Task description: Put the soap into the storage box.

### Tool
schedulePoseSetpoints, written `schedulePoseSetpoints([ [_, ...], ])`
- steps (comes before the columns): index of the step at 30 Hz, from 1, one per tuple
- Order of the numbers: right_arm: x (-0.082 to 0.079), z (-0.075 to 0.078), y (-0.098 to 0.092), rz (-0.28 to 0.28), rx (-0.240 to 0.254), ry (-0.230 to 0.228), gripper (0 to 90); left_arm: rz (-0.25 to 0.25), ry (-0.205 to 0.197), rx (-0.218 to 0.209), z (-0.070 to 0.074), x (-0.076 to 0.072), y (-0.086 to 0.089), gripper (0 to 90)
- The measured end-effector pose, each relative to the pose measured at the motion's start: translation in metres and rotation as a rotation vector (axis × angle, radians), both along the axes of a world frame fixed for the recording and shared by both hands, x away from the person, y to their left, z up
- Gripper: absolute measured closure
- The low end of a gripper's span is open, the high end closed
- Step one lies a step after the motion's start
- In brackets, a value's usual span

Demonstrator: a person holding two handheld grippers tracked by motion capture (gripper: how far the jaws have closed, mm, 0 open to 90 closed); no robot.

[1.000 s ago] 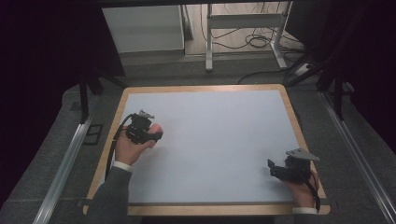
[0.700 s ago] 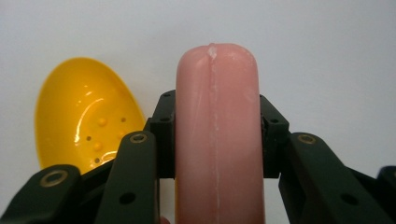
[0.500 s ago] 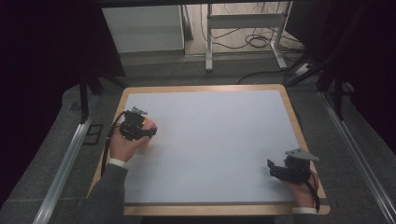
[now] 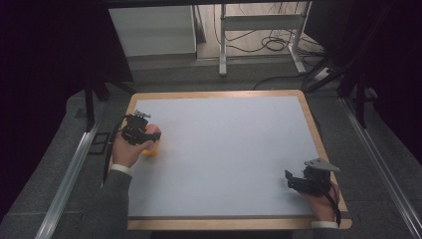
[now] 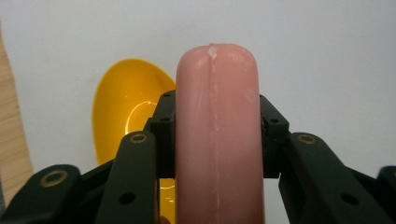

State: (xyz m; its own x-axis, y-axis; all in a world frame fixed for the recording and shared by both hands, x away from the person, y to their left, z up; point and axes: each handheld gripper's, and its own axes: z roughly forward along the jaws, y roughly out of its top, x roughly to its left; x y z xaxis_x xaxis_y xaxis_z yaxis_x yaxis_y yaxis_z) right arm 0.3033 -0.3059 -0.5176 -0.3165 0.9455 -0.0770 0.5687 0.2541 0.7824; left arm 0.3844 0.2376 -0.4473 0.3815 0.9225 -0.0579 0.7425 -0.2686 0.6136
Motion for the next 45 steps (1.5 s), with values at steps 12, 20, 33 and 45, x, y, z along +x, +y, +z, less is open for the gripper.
schedulePoseSetpoints([
  [12, 0.0, -0.001, -0.001, -0.003, 0.0, 0.003, 9.7, 0.039, 0.036, 0.003, -0.008, 0.012, 0.009, 59.9],
  [20, 0.0, -0.001, -0.001, -0.002, -0.004, 0.004, 9.7, 0.061, 0.052, 0.024, -0.018, 0.021, 0.014, 59.9],
  [33, 0.001, -0.002, 0.0, -0.005, -0.01, 0.01, 9.7, 0.079, 0.083, 0.026, -0.035, 0.027, 0.021, 59.9],
  [45, 0.0, -0.001, 0.001, -0.006, -0.009, 0.004, 9.7, 0.101, 0.0, 0.009, -0.026, 0.023, 0.021, 42.6],
])
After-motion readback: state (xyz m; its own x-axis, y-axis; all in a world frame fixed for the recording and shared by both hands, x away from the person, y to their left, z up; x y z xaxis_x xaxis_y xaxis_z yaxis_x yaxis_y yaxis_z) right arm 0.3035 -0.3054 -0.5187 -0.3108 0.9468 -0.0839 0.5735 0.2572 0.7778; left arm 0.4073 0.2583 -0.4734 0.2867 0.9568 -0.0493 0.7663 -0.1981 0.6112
